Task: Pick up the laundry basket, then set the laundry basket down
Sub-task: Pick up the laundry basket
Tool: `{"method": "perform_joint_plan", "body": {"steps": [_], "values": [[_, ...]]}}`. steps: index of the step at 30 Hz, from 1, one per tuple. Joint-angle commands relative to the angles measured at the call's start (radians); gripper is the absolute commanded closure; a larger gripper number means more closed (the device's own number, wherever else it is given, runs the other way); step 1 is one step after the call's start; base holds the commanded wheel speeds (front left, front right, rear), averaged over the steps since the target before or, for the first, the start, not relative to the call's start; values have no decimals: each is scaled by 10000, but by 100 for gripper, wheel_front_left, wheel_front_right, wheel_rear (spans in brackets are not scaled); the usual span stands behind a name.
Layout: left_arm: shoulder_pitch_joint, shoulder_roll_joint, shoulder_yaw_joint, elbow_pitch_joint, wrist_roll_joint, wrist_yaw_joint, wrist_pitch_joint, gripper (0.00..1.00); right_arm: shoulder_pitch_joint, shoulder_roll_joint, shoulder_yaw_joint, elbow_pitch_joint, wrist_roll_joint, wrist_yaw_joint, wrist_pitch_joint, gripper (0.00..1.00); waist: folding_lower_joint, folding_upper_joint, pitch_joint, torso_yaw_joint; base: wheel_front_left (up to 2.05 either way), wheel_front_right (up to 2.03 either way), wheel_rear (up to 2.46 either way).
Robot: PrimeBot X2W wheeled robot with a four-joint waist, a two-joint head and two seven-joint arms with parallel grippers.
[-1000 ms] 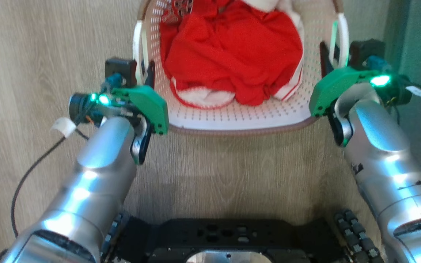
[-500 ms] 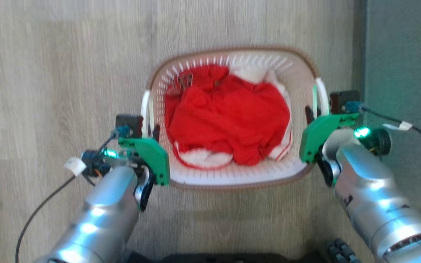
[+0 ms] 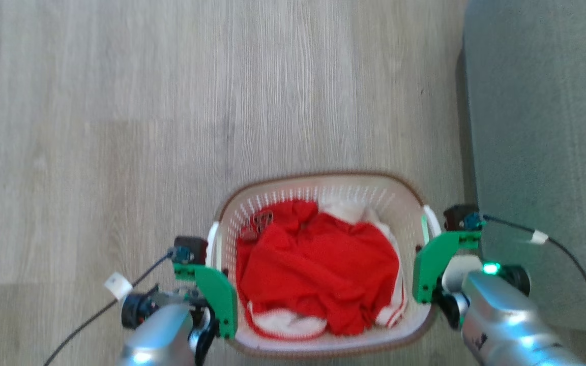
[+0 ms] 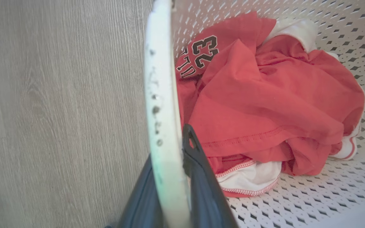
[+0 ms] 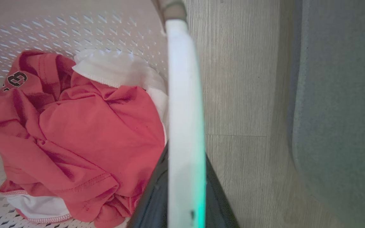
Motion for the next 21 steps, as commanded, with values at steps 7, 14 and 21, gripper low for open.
{"method": "perform_joint_plan", "body": {"steps": [7,14,21], "values": [[624,449,-198,319,-272,-134,420,100,669,-171,638,50,633,-30,372,100,1,-1,-1450,57,0,0,0],[945,449,-470,540,-410,-267,788,100,1120,-171,1293,-135,1297,-30,739,100,1,-1,-2232,23,0,0,0],[1250,449,-604,686,-514,-343,738,100,1445,-171,1880,-182,1860,-30,787,100,1,-1,-2902,21,0,0,0]]}}
